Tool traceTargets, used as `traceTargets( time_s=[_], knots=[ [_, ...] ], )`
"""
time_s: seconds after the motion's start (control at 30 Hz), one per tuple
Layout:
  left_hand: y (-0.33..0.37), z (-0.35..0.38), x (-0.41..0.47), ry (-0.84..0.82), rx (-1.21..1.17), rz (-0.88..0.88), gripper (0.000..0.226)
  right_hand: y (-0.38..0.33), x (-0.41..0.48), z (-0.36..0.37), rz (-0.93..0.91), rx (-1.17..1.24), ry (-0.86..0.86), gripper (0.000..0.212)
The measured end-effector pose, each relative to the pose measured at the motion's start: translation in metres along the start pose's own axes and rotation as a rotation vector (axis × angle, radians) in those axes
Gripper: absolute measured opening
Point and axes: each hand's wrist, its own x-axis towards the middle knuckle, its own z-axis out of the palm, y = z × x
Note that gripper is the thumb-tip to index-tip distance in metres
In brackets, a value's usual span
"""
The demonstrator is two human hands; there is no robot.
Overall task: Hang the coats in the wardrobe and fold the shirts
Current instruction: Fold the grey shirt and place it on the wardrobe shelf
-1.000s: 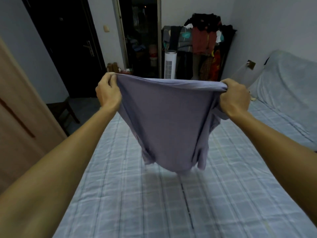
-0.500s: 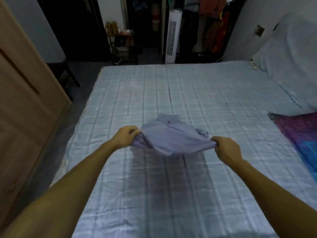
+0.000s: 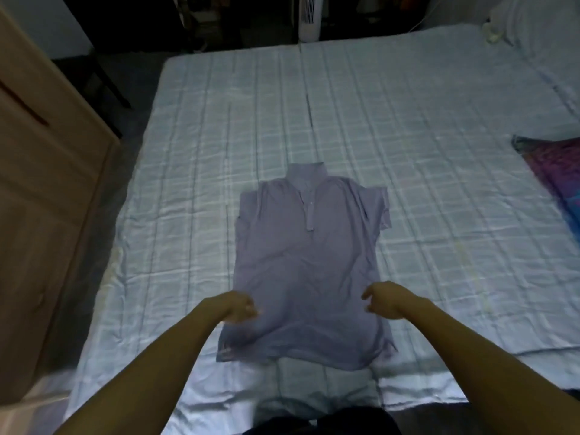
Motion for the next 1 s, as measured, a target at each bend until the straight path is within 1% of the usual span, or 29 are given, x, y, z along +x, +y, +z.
traceTargets(
  time_s=[0.1, 0.2, 0.3, 0.4, 0.47, 0.57, 0.67, 0.73, 0.83, 0.9, 1.0],
  knots=[
    [0.013, -0.03, 0.018, 0.167, -0.087, 0.018, 0.041, -0.005, 0.022, -0.02, -0.026, 0.13, 0.153, 0.039],
    [0.03, -0.066, 0.044, 0.296, -0.204, 0.027, 0.037, -0.011, 0.05, -0.04, -0.038, 0.28, 0.28, 0.036],
    [0.041, -0.103, 0.08, 0.402, -0.342, 0.044, 0.035, -0.016, 0.087, -0.058, -0.002, 0.401, 0.34, 0.036],
    [0.038, -0.136, 0.126, 0.512, -0.381, 0.054, 0.034, -0.014, 0.136, -0.071, 0.042, 0.495, 0.37, 0.037],
    [0.027, -0.156, 0.162, 0.575, -0.4, 0.024, 0.036, -0.007, 0.173, -0.077, 0.079, 0.534, 0.391, 0.039],
    [0.003, -0.179, 0.222, 0.595, -0.405, -0.038, 0.041, 0.008, 0.232, -0.083, 0.144, 0.539, 0.43, 0.042],
    [-0.001, -0.201, 0.281, 0.597, -0.262, -0.009, 0.049, 0.011, 0.287, -0.087, 0.148, 0.466, 0.491, 0.043],
    [0.01, -0.214, 0.317, 0.623, -0.191, 0.031, 0.054, 0.003, 0.32, -0.093, 0.1, 0.429, 0.592, 0.043],
    [0.03, -0.219, 0.365, 0.611, -0.116, 0.025, 0.07, -0.006, 0.365, -0.106, 0.042, 0.393, 0.728, 0.041],
    [0.045, -0.215, 0.392, 0.587, -0.073, 0.04, 0.08, -0.001, 0.391, -0.114, 0.037, 0.343, 0.778, 0.041],
    [0.07, -0.207, 0.425, 0.596, -0.034, 0.109, 0.08, 0.02, 0.419, -0.124, 0.066, 0.256, 0.793, 0.047]
  ],
)
